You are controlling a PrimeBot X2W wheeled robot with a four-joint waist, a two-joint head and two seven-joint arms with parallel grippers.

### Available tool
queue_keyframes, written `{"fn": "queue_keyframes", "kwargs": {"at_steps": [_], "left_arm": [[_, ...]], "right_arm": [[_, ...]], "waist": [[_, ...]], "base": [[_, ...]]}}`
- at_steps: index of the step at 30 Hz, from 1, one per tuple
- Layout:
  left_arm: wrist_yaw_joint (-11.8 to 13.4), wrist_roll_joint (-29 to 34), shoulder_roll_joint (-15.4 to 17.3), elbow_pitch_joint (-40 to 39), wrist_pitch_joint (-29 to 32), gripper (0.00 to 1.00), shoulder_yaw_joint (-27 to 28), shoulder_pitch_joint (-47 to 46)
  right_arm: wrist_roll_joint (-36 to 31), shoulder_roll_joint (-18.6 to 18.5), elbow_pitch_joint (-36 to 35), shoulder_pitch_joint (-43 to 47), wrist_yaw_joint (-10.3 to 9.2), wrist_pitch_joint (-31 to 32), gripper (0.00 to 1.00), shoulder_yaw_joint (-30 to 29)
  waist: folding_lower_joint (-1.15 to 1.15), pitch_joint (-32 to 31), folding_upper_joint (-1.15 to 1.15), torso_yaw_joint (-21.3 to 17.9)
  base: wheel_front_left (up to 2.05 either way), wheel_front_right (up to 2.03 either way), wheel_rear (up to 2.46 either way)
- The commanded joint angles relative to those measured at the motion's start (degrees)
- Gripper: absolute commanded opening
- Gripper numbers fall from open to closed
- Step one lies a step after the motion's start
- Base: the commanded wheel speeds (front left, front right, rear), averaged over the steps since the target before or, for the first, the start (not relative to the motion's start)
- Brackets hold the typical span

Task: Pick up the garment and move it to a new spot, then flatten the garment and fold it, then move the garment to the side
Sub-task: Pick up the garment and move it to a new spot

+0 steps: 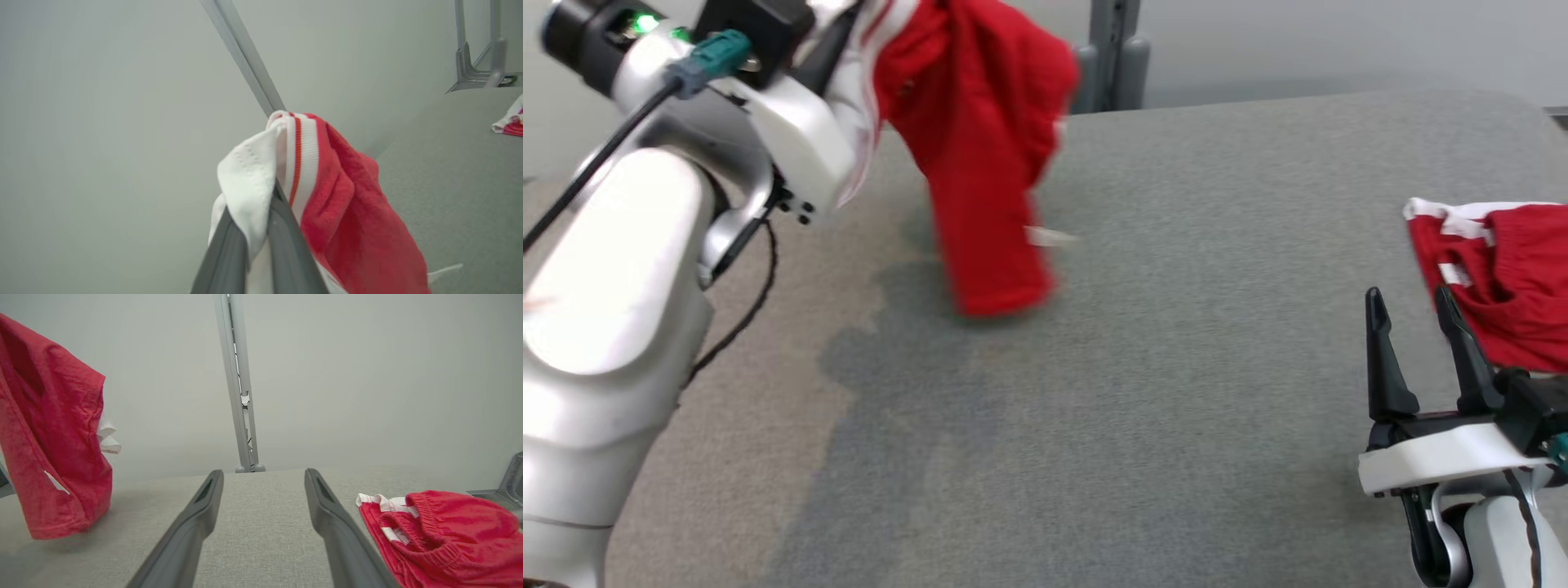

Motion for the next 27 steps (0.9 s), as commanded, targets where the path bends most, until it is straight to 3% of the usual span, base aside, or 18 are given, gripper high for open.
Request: {"fn": "queue_keyframes", "kwargs": {"at_steps": [1,6,10,15,24,25,26,27], "left_arm": [[0.05,-0.90,-0.37,-1.58,0.16,0.00,-0.71,-0.72],[0.05,-3.77,-2.61,-5.66,1.11,0.00,-3.15,1.80],[0.75,-5.33,-4.94,-4.35,0.38,0.00,-4.50,5.48],[2.19,-6.89,-7.37,1.60,-1.88,0.00,-5.77,11.55],[5.45,-5.85,-8.22,13.60,-8.46,0.00,-6.48,16.72],[6.15,-6.08,-8.62,15.96,-10.12,0.07,-6.17,17.21],[6.27,-6.32,-8.89,17.00,-10.85,0.25,-6.07,17.41],[6.46,-6.44,-9.12,17.95,-11.62,0.85,-5.97,17.52]], "right_arm": [[-0.05,-0.30,0.07,1.01,0.01,-0.41,1.00,-0.51],[0.31,-0.27,-0.27,2.45,0.01,-0.54,1.00,-1.24],[0.94,-0.26,-0.15,2.82,0.01,-0.53,1.00,-0.71],[1.68,-0.28,0.26,2.10,0.01,-0.55,1.00,0.23],[2.34,-0.27,1.26,1.47,0.01,-0.56,1.00,1.24],[2.51,-0.30,1.58,1.35,0.01,-0.57,1.00,1.61],[2.57,-0.30,1.71,1.37,0.01,-0.57,1.00,1.82],[2.56,-0.30,1.84,1.39,0.01,-0.56,1.00,2.01]], "waist": [[0.00,-2.39,0.00,-2.79],[0.00,-2.87,0.00,-6.22],[0.00,-1.91,0.00,-8.59],[0.00,-0.48,0.00,-10.73],[0.00,0.55,0.00,-11.73],[0.00,0.38,0.00,-11.64],[0.00,0.22,0.00,-11.55],[0.00,0.06,0.00,-11.43]], "base": [[0.00,0.00,0.00],[0.00,0.00,0.00],[0.00,0.00,0.00],[0.00,0.00,0.00],[0.00,0.00,0.00],[0.00,0.00,0.00],[0.00,0.00,0.00],[0.00,0.00,0.00]]}}
